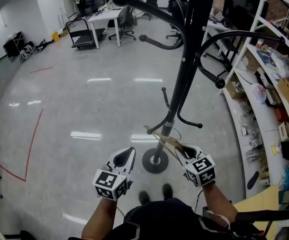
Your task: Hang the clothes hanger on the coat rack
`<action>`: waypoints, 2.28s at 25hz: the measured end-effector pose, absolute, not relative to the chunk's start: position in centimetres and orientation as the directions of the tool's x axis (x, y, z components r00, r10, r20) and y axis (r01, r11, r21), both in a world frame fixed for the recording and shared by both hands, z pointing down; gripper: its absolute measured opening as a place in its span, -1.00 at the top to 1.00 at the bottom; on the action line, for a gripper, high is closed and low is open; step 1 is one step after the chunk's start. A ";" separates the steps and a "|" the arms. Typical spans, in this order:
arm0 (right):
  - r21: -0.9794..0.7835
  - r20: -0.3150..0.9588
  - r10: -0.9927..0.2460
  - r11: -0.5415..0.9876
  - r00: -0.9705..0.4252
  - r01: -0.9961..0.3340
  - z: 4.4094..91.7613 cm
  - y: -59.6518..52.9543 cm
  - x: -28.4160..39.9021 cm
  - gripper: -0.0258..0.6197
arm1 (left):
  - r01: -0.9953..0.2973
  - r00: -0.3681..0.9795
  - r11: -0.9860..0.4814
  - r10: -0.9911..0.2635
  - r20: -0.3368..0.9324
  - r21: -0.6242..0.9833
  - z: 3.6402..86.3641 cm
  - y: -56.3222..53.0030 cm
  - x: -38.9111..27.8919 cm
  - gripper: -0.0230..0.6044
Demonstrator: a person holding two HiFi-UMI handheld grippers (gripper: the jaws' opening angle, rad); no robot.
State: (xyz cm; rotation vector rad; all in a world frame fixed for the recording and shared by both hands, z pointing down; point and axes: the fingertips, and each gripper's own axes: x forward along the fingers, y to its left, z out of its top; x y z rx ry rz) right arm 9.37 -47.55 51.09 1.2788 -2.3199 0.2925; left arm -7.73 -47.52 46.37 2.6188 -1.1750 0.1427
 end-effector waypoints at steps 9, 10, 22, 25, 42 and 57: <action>-0.003 0.552 -0.650 0.625 -0.523 -0.780 54.8 -52.6 7.9 0.75 | -0.785 0.617 -0.563 -0.746 0.251 0.259 48.9 -50.7 -7.3 0.92; -0.006 0.557 -0.642 0.631 -0.527 -0.776 55.1 -53.0 7.7 0.74 | -0.788 0.614 -0.557 -0.747 0.254 0.263 49.2 -50.9 -7.3 0.92; -0.010 0.580 -0.597 0.675 -0.554 -0.738 58.4 -55.1 6.4 0.74 | -0.803 0.589 -0.517 -0.765 0.260 0.296 53.8 -53.3 -6.9 0.92; -0.008 0.582 -0.592 0.682 -0.558 -0.732 58.9 -55.6 6.2 0.74 | -0.796 0.597 -0.521 -0.759 0.261 0.308 54.6 -53.6 -6.2 0.92; 0.016 0.580 -0.590 0.697 -0.561 -0.717 60.4 -55.7 5.9 0.74 | -0.803 0.580 -0.490 -0.773 0.258 0.340 54.7 -53.0 -5.2 0.92; 0.034 0.597 -0.585 0.702 -0.549 -0.711 60.6 -56.0 6.1 0.74 | -0.816 0.560 -0.466 -0.784 0.268 0.343 54.8 -51.7 -5.6 0.92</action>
